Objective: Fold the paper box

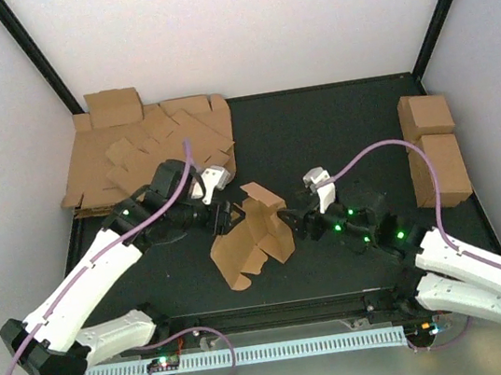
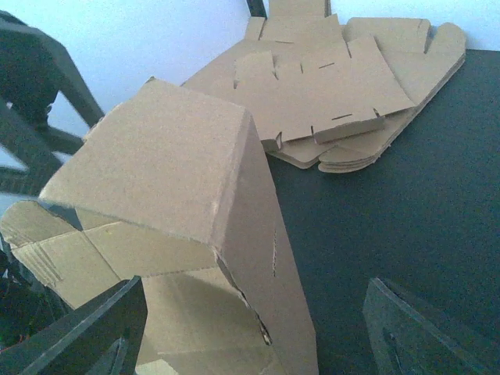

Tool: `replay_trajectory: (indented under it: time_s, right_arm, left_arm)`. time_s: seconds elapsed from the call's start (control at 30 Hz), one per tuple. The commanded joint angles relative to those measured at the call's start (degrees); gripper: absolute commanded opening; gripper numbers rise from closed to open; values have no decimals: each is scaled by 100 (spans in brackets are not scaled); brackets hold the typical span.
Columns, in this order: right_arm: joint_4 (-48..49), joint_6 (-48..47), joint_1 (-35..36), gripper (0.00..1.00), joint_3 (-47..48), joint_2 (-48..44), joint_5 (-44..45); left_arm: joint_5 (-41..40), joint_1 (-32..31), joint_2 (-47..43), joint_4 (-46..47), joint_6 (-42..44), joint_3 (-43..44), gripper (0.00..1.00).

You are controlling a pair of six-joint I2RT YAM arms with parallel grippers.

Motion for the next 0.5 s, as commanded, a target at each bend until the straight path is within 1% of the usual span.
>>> replay_trajectory:
  time_s: [0.0, 0.03, 0.13, 0.2, 0.27, 0.37, 0.4, 0.47]
  right_arm:
    - [344, 36, -17, 79, -45, 52, 46]
    - [331, 28, -21, 79, -31, 66, 39]
    - [321, 18, -15, 79, -46, 56, 28]
    - [340, 19, -21, 79, -68, 44, 47]
    - [383, 10, -19, 80, -78, 71, 44]
    - [510, 0, -15, 80, -58, 202, 14]
    - [541, -7, -17, 80, -38, 271, -3]
    - [596, -9, -15, 80, 26, 463, -31]
  left_arm:
    - [305, 558, -267, 524, -305, -108, 54]
    - [553, 775, -369, 713, -372, -200, 52]
    - [742, 1086, -714, 1278, -648, -537, 48]
    - [939, 1310, -891, 1575, -766, -723, 50]
    - [1311, 1507, -890, 1741, -823, -799, 53]
    - [1695, 1549, -536, 1728, -683, -912, 56]
    - [1744, 1549, -349, 1583, -609, -939, 55]
    - [1543, 1545, 71, 1026, -435, -852, 52]
